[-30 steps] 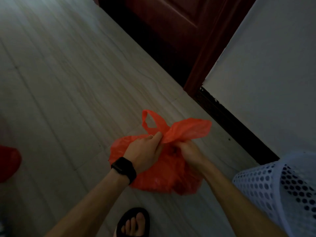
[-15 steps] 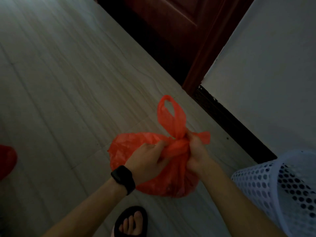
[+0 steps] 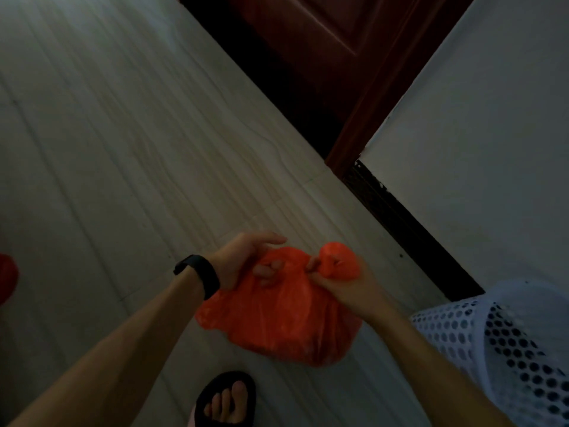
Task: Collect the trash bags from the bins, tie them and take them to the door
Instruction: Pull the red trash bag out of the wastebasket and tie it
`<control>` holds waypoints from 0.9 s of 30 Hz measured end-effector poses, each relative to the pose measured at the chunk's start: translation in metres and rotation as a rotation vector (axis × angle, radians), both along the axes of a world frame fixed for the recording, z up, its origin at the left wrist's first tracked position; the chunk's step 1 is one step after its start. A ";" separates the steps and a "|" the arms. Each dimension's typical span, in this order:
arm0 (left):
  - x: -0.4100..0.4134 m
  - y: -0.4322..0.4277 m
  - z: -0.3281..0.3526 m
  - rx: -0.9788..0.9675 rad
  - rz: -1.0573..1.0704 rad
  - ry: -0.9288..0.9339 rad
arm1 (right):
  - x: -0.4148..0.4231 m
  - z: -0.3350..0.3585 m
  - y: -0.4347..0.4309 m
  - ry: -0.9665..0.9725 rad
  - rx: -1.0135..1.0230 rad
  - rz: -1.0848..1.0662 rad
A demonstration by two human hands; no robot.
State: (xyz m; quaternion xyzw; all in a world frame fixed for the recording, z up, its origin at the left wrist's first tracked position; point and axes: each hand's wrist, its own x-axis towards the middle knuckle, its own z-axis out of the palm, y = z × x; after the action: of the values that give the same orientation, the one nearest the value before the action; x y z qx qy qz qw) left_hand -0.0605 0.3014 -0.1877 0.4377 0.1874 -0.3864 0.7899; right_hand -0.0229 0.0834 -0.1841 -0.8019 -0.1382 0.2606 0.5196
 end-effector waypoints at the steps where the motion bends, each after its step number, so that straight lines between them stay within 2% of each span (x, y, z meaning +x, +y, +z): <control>1: 0.002 -0.001 0.002 0.037 -0.084 -0.020 | 0.000 -0.003 0.000 -0.111 -0.025 -0.052; 3: 0.007 -0.004 0.003 0.109 -0.211 -0.032 | -0.002 -0.005 0.004 -0.256 -0.062 -0.112; 6: 0.014 -0.009 0.006 0.160 -0.250 0.007 | -0.004 -0.009 0.013 -0.237 -0.021 -0.284; 8: 0.013 -0.009 0.003 0.157 -0.198 0.031 | -0.005 -0.012 0.018 -0.179 -0.033 -0.354; 10: 0.010 -0.007 0.000 0.161 -0.123 0.041 | -0.009 -0.011 0.023 -0.060 0.044 -0.401; 12: 0.005 -0.010 -0.005 0.244 -0.030 0.044 | -0.011 -0.012 0.024 0.008 0.073 -0.398; 16: 0.002 -0.026 -0.024 0.474 0.261 -0.171 | -0.020 -0.008 0.031 0.074 0.074 -0.314; 20: 0.000 -0.048 -0.027 0.282 0.626 -0.220 | -0.026 -0.005 0.037 0.123 0.025 -0.385; 23: -0.004 -0.058 -0.013 0.260 0.773 -0.226 | -0.029 -0.004 0.039 0.081 0.001 -0.446; 25: -0.005 -0.060 -0.011 0.189 0.873 -0.168 | -0.031 -0.007 0.041 0.027 0.066 -0.552; 27: -0.009 -0.063 -0.011 0.042 0.993 -0.061 | -0.030 -0.013 0.044 0.067 0.147 -0.742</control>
State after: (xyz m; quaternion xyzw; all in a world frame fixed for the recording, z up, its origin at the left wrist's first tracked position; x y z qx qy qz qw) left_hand -0.0692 0.2387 -0.1984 0.3224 0.3577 0.0535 0.8748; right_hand -0.0531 0.1271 -0.1970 -0.7490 0.1604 0.0699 0.6390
